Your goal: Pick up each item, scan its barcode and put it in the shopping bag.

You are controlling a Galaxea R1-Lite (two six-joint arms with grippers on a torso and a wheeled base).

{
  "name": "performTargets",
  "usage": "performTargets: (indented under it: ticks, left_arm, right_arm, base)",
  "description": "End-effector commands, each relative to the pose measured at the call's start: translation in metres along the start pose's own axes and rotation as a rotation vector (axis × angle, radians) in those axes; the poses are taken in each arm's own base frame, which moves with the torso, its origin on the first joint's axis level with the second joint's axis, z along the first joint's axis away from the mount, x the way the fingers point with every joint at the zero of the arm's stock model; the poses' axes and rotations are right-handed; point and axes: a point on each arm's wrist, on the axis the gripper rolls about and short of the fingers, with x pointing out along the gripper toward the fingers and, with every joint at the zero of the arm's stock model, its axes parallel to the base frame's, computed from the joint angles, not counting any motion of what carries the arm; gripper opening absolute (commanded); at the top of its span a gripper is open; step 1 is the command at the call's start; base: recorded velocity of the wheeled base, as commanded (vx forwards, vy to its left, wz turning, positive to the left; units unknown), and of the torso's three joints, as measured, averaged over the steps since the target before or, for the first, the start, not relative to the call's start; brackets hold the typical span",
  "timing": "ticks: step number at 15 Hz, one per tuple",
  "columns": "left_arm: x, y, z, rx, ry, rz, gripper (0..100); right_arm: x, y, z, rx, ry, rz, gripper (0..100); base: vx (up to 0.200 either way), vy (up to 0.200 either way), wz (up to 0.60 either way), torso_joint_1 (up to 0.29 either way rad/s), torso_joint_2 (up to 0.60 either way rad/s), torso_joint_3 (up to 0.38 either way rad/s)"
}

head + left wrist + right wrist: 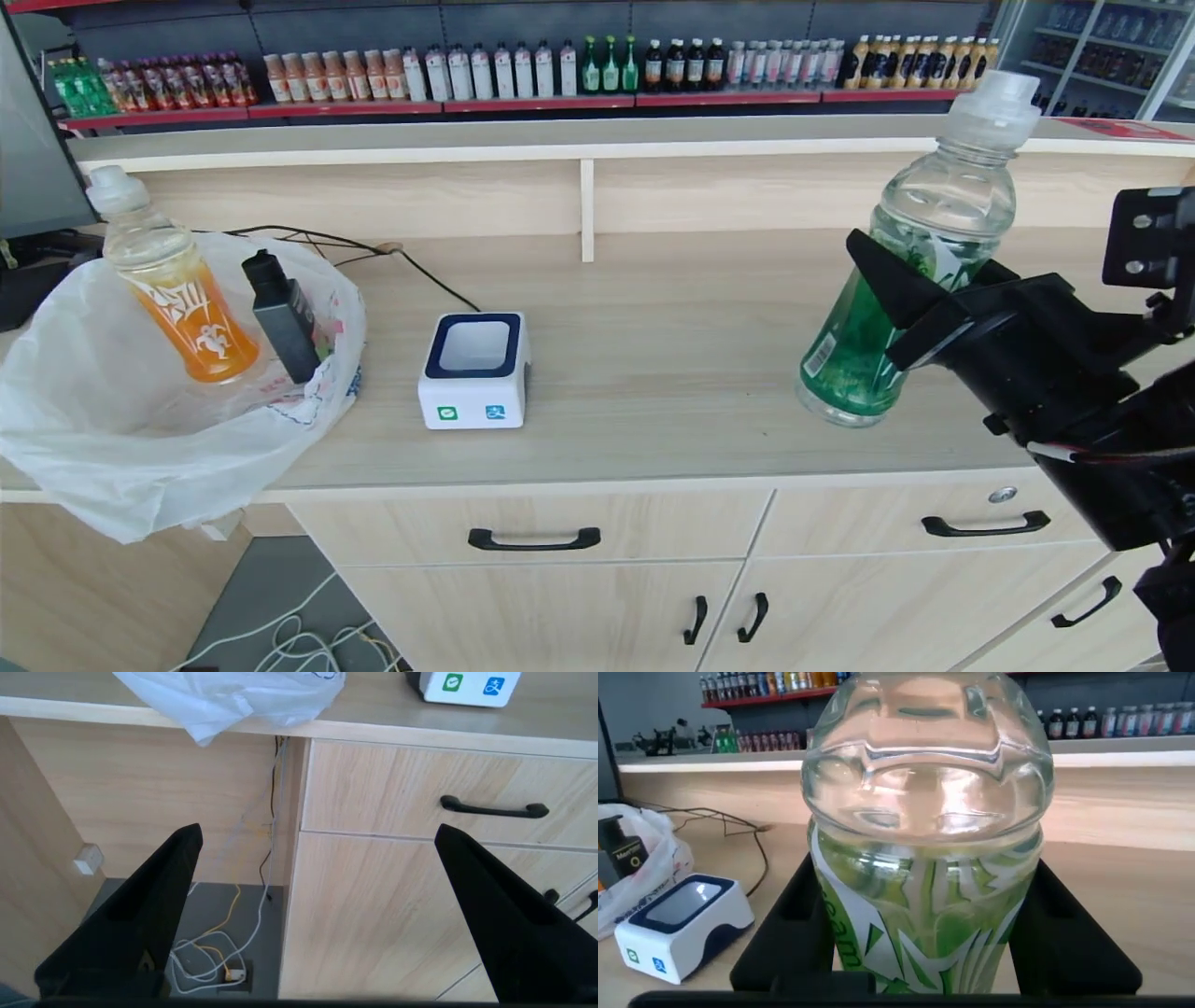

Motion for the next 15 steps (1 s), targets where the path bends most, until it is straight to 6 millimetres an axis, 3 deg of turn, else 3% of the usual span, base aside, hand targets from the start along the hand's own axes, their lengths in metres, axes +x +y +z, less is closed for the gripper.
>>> performTargets:
  ticks: [1, 5, 10, 12, 15]
  left_arm:
    - [0.000, 0.000, 0.000, -0.001, 0.002, 0.000, 100]
    - [0.000, 0.000, 0.000, -0.001, 0.002, 0.000, 100]
    - [0.000, 0.000, 0.000, -0.001, 0.002, 0.000, 100]
    - [0.000, 0.000, 0.000, -0.001, 0.002, 0.000, 100]
    - [0.000, 0.000, 0.000, 0.001, 0.000, 0.000, 100]
  right_arm:
    - [0.003, -0.021, 0.008, -0.040, -0.035, -0.076, 0]
    - [0.003, -0.026, 0.009, -0.059, -0.041, -0.094, 0]
    - [-0.012, -0.026, 0.021, -0.067, -0.059, -0.095, 0]
    - [-0.005, -0.016, 0.028, -0.053, -0.097, 0.039, 0]
    - [0.004, -0.014, 0.026, -0.109, -0.038, 0.071, 0]
  base:
    - [0.000, 0.200, 0.00, 0.002, 0.00, 0.002]
    - [0.000, 0.200, 0.00, 0.002, 0.00, 0.000]
    - [0.000, 0.200, 0.00, 0.000, 0.00, 0.003]
    - [0.000, 0.200, 0.00, 0.002, 0.00, 0.002]
    - [0.000, 0.200, 0.00, -0.002, 0.00, 0.002]
